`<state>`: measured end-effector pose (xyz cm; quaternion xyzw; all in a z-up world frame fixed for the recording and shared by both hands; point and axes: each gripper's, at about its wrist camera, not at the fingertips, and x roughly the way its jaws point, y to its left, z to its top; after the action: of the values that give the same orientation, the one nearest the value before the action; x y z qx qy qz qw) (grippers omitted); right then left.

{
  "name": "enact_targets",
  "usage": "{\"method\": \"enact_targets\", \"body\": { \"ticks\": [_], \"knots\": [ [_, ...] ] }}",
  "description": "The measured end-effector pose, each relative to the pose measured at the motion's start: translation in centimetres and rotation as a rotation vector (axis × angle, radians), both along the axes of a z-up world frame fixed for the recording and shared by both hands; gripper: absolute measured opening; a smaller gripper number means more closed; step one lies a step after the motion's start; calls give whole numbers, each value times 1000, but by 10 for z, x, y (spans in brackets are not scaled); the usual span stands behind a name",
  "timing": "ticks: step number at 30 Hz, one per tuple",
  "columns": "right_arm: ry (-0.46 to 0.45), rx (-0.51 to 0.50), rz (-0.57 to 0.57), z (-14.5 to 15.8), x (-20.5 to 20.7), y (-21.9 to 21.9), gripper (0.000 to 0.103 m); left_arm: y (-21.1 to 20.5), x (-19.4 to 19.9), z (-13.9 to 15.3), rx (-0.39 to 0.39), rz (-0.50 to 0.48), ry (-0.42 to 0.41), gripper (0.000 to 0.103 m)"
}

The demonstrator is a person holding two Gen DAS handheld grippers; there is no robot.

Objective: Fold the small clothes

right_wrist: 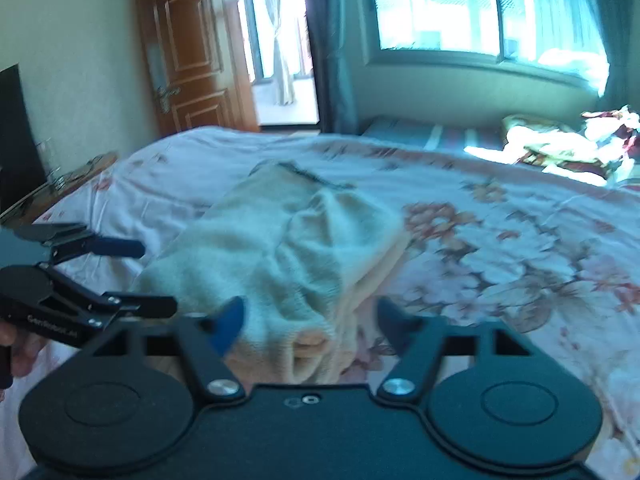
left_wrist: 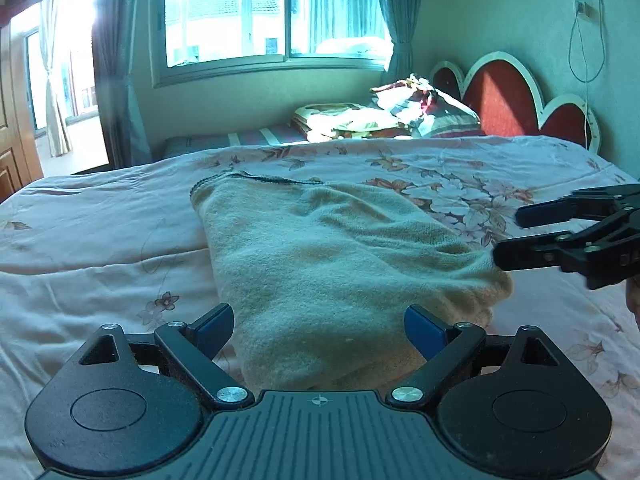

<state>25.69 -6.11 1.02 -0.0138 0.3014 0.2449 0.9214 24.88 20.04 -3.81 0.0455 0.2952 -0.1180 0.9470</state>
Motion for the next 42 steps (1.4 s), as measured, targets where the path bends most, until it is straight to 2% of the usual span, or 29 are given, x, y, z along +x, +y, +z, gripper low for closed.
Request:
{"method": "enact_targets", "body": {
  "ticks": [1,2,4,6,10,14,21,28,35,42],
  "knots": [
    [-12,12,-4,8,-10,-8,81,-1,-8,5,2,32,-7,95],
    [-2,12,-11,12,-17,-13,78,-1,-18,10,1,57,-13,102],
    [14,-6,-54,20,-36,-23,79,-3,-40,20,-19,109,-30,103],
    [17,-4,-60,26,-60,-32,88,-5,-60,27,-53,140,-30,103],
    [37,-22,-94,34,-101,-40,91,-19,-100,37,-44,189,-3,103],
    [34,-7,-138,50,-140,-48,102,-33,-141,53,-51,205,3,103],
    [1,-50,-227,92,-216,-56,102,-52,-227,99,-70,202,-41,103],
    [-62,-25,-271,126,-287,-66,102,-65,-306,131,-70,209,-96,103],
    [-93,-19,-273,140,-318,-67,102,-72,-345,150,-85,204,-145,103],
    [-126,-17,-274,147,-330,-73,102,-78,-355,159,-77,202,-174,103]
  ]
}}
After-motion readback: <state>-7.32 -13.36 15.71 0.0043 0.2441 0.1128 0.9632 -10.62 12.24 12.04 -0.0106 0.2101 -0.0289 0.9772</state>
